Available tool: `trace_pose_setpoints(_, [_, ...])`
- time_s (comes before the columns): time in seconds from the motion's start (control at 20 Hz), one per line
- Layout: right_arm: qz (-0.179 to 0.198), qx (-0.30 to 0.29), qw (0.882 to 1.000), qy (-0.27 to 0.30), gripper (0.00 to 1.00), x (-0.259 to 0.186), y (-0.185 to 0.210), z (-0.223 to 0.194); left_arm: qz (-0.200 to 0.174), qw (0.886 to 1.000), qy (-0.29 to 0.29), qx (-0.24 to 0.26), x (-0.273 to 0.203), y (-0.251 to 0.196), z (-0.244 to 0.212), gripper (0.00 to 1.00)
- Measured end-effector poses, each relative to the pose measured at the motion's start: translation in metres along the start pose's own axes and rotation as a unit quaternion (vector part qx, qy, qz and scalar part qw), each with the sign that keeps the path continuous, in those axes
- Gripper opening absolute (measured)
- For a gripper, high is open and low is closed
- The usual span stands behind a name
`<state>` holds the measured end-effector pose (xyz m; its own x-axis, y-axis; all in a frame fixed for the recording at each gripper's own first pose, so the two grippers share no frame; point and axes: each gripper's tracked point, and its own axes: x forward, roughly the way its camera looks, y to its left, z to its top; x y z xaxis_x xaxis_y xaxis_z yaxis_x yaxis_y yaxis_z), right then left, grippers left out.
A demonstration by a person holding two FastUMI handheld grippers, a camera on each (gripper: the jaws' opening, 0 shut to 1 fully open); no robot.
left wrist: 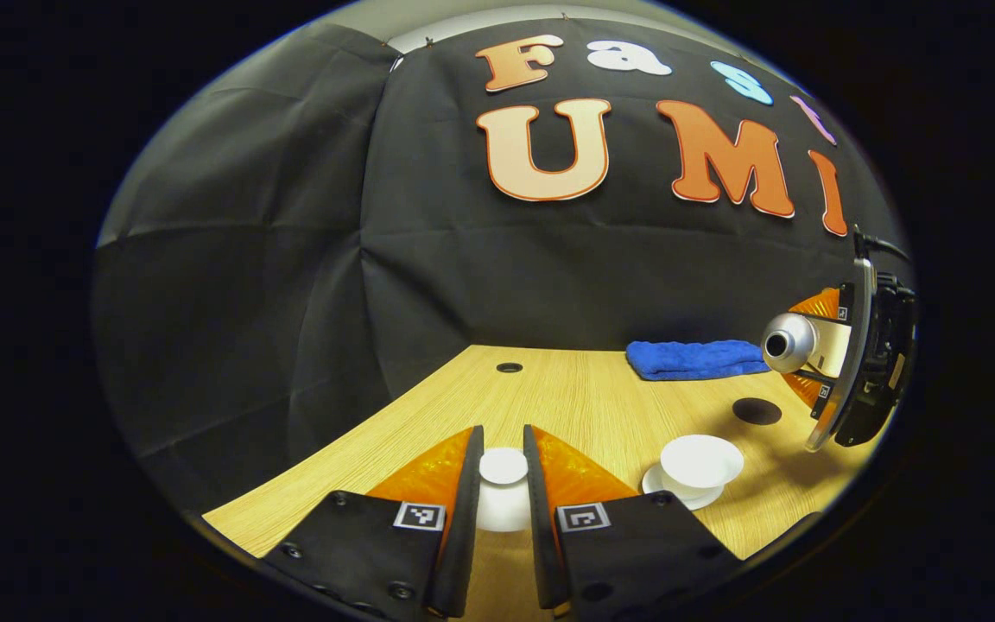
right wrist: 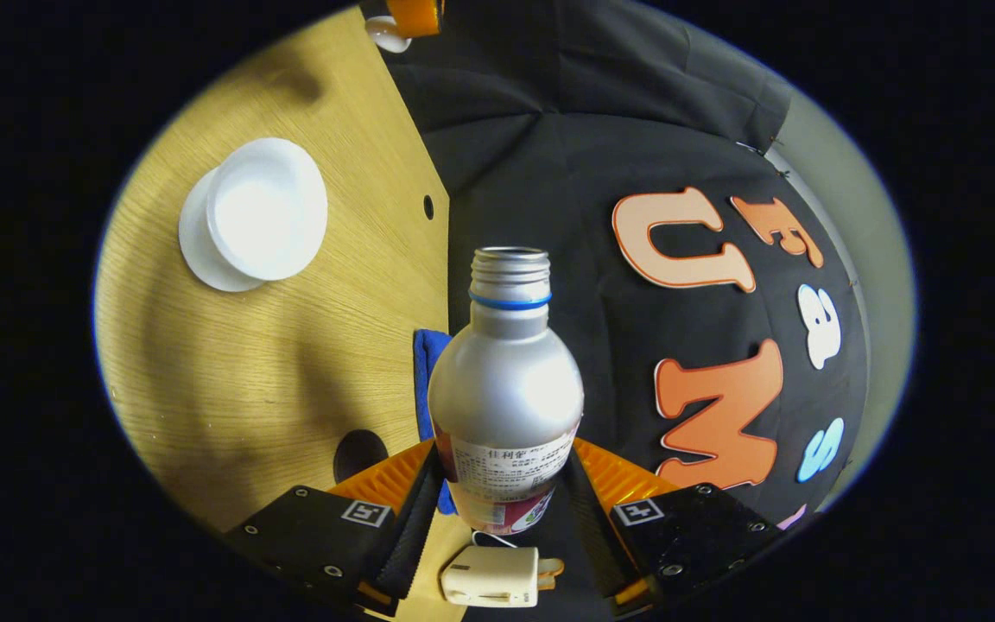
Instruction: Open the teacup lid with one hand, grasp the water bottle and pour water into the teacup with the other hand; after pouring, place the water bottle on the coaster and then close the teacup lid.
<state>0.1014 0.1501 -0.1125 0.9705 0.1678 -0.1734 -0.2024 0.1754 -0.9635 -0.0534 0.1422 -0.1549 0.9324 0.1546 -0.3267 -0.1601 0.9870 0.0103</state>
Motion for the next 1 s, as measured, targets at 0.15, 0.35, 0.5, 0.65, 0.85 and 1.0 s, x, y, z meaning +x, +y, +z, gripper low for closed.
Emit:
trace_pose_setpoints(0.15, [-0.033,-0.053,0.998,-0.004,0.78,0.01,-0.015,0.003,0.012,1.0,-0.006,0.004,-0.002,0.01,0.005,0.31])
trace_pose_setpoints(0.35, [-0.052,-0.087,0.995,-0.015,0.78,0.014,-0.022,0.013,0.014,1.0,-0.011,0.005,-0.006,0.014,0.004,0.33])
trace_pose_setpoints(0.5, [-0.063,-0.111,0.992,-0.025,0.78,0.015,-0.03,0.019,0.016,1.0,-0.01,0.003,-0.006,0.017,0.002,0.33])
trace_pose_setpoints(0.65, [-0.075,-0.151,0.985,-0.031,0.78,0.016,-0.033,0.025,0.02,1.0,-0.007,0.004,-0.006,0.02,0.0,0.34])
trace_pose_setpoints(0.85, [-0.078,-0.173,0.981,-0.041,0.78,0.018,-0.037,0.031,0.026,1.0,-0.01,0.005,-0.009,0.028,0.002,0.33])
trace_pose_setpoints(1.0, [-0.087,-0.187,0.977,-0.046,0.78,0.017,-0.043,0.032,0.027,1.0,-0.013,0.005,-0.01,0.029,0.003,0.34])
